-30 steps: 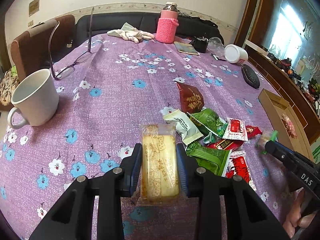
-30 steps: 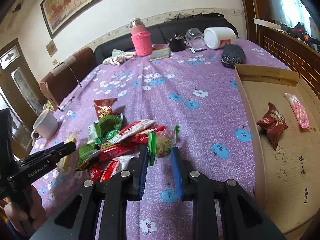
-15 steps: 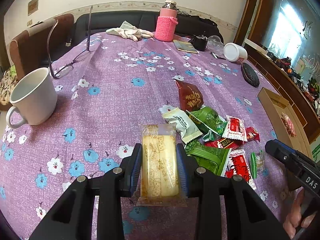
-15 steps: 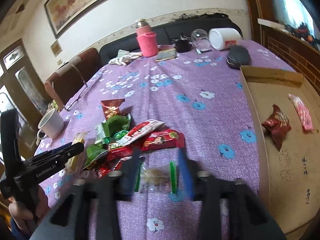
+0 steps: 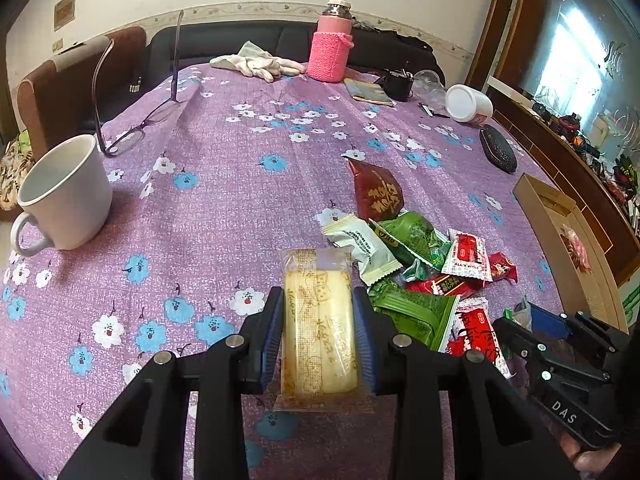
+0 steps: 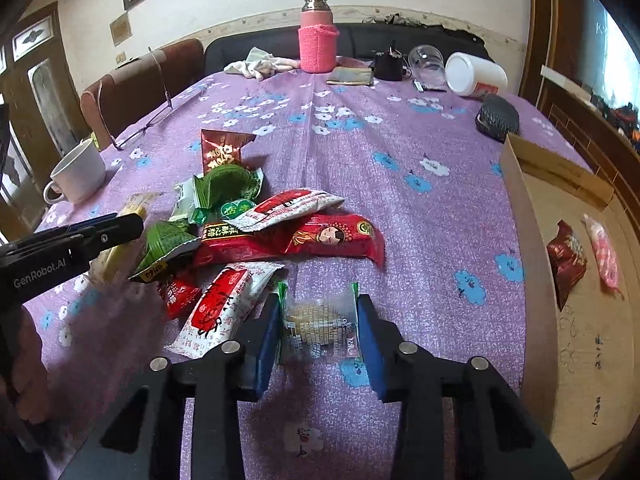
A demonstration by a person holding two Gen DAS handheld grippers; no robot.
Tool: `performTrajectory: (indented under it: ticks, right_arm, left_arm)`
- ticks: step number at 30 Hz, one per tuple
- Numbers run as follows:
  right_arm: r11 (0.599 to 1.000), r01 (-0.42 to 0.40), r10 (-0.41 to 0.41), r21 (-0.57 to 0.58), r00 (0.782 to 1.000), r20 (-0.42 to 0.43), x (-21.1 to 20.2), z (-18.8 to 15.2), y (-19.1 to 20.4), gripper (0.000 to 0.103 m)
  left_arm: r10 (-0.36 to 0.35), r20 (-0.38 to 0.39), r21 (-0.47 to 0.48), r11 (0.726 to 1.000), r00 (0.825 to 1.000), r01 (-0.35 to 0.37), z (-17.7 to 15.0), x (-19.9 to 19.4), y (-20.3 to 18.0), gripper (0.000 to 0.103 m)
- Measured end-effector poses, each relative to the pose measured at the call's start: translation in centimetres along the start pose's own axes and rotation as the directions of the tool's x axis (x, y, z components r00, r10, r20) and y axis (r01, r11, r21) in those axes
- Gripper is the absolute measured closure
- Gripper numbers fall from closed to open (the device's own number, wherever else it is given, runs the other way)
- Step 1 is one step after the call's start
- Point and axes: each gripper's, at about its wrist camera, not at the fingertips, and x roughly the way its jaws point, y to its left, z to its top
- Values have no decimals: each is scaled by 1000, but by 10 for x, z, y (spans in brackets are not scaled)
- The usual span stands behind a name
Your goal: Organize snacks
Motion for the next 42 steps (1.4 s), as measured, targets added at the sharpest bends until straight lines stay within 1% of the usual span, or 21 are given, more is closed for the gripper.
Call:
performTrajectory:
  ticks: [3, 6, 9, 16, 26, 30, 35, 42]
  right_arm:
    - [1000, -13, 13, 21, 1000, 26, -4, 1, -2, 65]
    - [998, -37, 32, 51, 995, 91, -17, 4, -6, 65]
    - [996, -39, 28, 77, 991, 129, -24, 6, -11, 65]
    - [988, -61, 41, 139, 989, 145, -26, 10, -24, 65]
    - [983, -57, 27, 176, 985, 168, -31, 12, -34, 65]
    - [980, -51, 15, 194, 984, 180, -33, 12, -39, 65]
    - [971, -53, 6, 235, 981, 195, -37, 13, -51, 65]
    - [960, -70, 15, 271, 979, 203, -39, 14, -62, 65]
  left_arm:
    - [-3, 11, -2, 1000, 1000, 3, 0, -2, 0, 70]
    - [-14, 19, -4, 1000, 1000, 14, 1, -4, 0, 70]
    - [-22, 32, -2, 1000, 999, 22, 0, -7, -1, 70]
    - [-32, 46, 5, 999, 998, 32, 0, -9, -4, 70]
    - [-32, 59, 16, 999, 998, 31, 2, -10, -8, 70]
    - [-47, 65, 15, 999, 997, 46, 3, -12, -9, 70]
    - [-71, 72, 34, 997, 995, 68, 2, -18, -19, 70]
    - [-113, 70, 80, 991, 991, 107, 0, -31, -46, 70]
